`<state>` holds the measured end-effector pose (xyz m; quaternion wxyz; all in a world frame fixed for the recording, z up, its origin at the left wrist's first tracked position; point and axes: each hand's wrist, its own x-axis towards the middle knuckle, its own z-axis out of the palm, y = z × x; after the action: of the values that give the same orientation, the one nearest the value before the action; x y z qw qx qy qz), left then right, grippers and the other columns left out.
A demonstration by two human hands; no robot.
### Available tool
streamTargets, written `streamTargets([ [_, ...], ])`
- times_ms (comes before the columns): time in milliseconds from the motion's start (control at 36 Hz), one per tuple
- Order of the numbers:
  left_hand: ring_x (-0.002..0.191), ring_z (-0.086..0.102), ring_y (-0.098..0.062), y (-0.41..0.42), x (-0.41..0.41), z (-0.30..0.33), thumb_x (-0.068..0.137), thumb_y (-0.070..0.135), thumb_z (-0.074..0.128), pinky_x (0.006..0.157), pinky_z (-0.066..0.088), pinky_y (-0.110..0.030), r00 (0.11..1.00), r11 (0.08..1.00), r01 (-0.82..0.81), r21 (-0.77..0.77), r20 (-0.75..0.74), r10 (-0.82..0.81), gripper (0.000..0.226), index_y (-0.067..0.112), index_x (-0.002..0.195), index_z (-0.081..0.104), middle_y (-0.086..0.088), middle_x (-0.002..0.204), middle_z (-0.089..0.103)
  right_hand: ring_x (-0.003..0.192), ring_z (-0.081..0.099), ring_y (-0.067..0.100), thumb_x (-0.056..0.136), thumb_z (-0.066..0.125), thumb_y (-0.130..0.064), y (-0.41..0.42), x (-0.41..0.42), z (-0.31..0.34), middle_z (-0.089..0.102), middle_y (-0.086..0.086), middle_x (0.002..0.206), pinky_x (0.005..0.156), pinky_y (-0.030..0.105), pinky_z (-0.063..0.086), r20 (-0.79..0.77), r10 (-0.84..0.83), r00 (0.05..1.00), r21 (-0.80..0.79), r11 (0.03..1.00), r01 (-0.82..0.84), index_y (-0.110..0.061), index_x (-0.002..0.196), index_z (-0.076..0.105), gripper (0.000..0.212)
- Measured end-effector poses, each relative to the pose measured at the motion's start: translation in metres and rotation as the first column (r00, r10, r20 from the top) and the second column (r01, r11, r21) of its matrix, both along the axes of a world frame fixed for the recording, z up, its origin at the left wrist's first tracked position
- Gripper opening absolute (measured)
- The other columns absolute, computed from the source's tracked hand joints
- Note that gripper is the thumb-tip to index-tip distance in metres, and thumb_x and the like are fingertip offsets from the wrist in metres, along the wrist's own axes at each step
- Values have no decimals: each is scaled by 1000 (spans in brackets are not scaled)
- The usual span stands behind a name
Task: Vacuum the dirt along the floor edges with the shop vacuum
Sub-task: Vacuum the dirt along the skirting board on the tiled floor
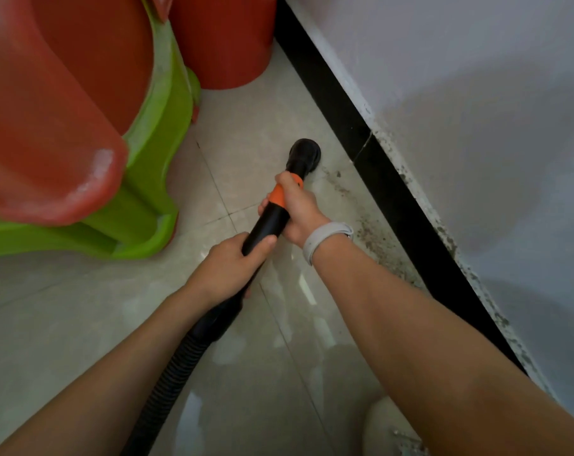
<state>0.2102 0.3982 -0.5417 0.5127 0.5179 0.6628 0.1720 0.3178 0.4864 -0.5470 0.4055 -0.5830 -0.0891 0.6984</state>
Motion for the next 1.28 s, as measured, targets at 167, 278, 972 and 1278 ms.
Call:
streamTargets([
  [167,42,59,-16,-8,10,-2,90,54,51,45,48,-28,996,995,68,-67,60,-64,42,12,88,55,-1,57,59,41,48,18,88,58,-10,-18,18,-7,45,7,53,47,27,48,16,-121,993,-33,992,121,-7,84,48,11],
  [278,46,62,-19,-26,19,-11,88,56,52,51,52,-34,981,977,178,-118,93,-168,44,12,89,56,-3,62,63,41,47,17,88,57,-9,-49,36,-20,45,5,49,47,27,46,61,-246,967,-36,968,248,-9,74,48,17],
  [972,45,58,-19,-33,24,-20,89,50,56,48,47,-28,963,967,207,-146,205,-175,39,12,82,56,-3,59,60,37,46,17,90,55,-8,-65,46,-17,43,6,50,45,27,47,130,-341,931,-32,937,347,-9,71,48,20],
  [1278,45,54,-16,-72,29,-27,90,46,59,48,43,-23,906,908,371,-196,292,-307,29,20,77,56,1,58,57,43,45,18,90,54,-5,-134,63,-16,42,1,46,48,29,46,179,-492,852,-58,859,508,-11,69,45,23],
])
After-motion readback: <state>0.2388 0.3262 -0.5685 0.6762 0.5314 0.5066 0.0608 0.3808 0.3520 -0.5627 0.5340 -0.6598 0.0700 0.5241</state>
